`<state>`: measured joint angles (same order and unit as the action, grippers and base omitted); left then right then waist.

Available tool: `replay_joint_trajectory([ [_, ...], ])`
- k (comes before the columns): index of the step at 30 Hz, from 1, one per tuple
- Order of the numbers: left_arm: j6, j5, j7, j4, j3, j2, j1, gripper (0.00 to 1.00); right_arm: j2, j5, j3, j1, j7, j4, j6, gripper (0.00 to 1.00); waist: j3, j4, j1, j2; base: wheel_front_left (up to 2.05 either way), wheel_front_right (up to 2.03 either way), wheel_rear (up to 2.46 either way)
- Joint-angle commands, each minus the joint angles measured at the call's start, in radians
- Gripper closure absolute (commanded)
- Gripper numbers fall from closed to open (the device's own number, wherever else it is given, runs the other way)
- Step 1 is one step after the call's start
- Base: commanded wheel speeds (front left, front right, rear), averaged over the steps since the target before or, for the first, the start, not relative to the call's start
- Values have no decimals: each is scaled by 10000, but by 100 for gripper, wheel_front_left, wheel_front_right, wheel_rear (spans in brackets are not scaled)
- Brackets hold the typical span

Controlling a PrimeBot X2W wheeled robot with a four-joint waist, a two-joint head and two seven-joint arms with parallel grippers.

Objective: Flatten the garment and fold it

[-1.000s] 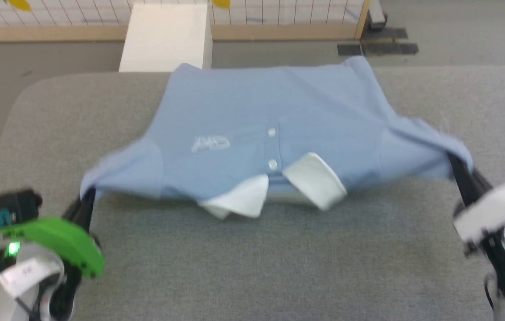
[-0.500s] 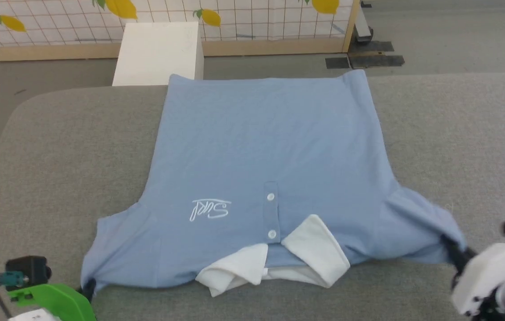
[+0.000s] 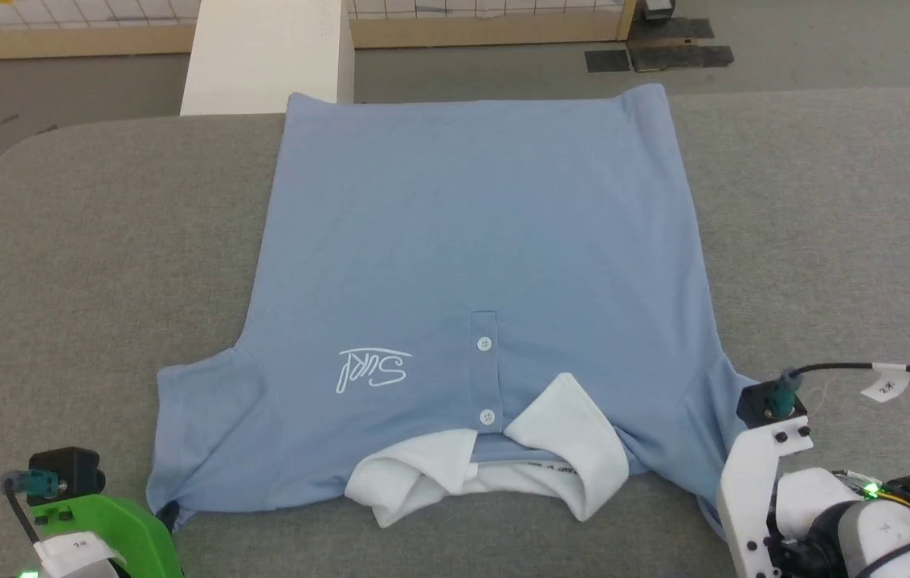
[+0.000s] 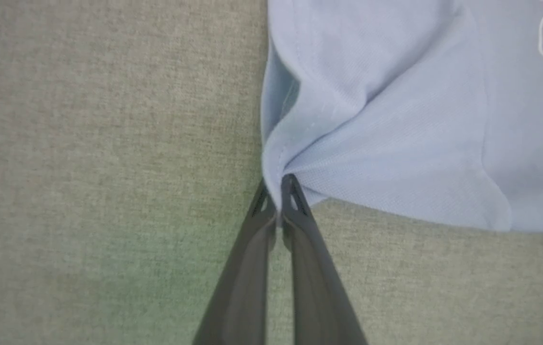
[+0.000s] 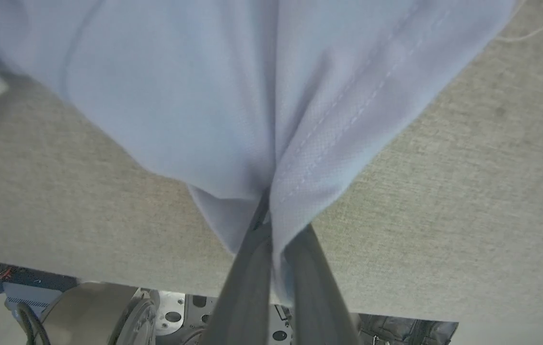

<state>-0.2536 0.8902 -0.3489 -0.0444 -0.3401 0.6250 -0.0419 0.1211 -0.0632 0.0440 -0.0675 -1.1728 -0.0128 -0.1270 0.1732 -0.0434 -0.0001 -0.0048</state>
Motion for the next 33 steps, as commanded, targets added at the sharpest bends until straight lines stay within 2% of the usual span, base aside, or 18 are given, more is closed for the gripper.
replay_joint_trajectory([
  [1,64,-14,77,-79,37,-47,166,100,45,17,69,-94,-291,-192,-37,100,90,89,1,48,0,0,0],
  [5,129,3,201,-82,81,-68,232,100,153,-5,143,-139,-663,-176,-37,100,98,76,1,48,0,0,0],
  [6,136,10,231,-63,88,-80,235,100,152,-84,118,-155,-641,-89,-37,62,79,54,1,48,0,0,0],
  [7,130,15,242,-48,93,-87,230,100,132,-189,72,-169,-580,13,-37,0,62,35,1,48,0,0,0],
  [11,85,33,283,62,109,-98,169,100,-99,-724,-565,-199,-110,747,-37,0,-78,-44,1,48,0,0,0],
  [16,-24,4,312,230,114,-74,60,100,-482,-1509,-1906,-235,771,2300,-37,0,-318,-121,1,48,0,0,0],
  [19,-100,0,314,374,124,-64,-1,100,-610,-1851,-2619,-354,1720,3232,-37,0,-397,-143,1,48,0,0,0],
  [22,-171,12,391,505,168,-79,-100,100,-671,-2141,-3123,-564,3152,3781,-37,0,-448,-179,1,48,0,0,0],
  [28,-224,4,556,707,249,-54,-239,100,-696,-2327,-3069,-823,5599,3587,-37,0,-323,-190,1,48,0,0,0],
  [33,-117,-65,863,967,390,3,-119,100,-557,-1825,-2681,-1312,6914,2742,-37,0,153,-91,1,48,0,0,0],
])
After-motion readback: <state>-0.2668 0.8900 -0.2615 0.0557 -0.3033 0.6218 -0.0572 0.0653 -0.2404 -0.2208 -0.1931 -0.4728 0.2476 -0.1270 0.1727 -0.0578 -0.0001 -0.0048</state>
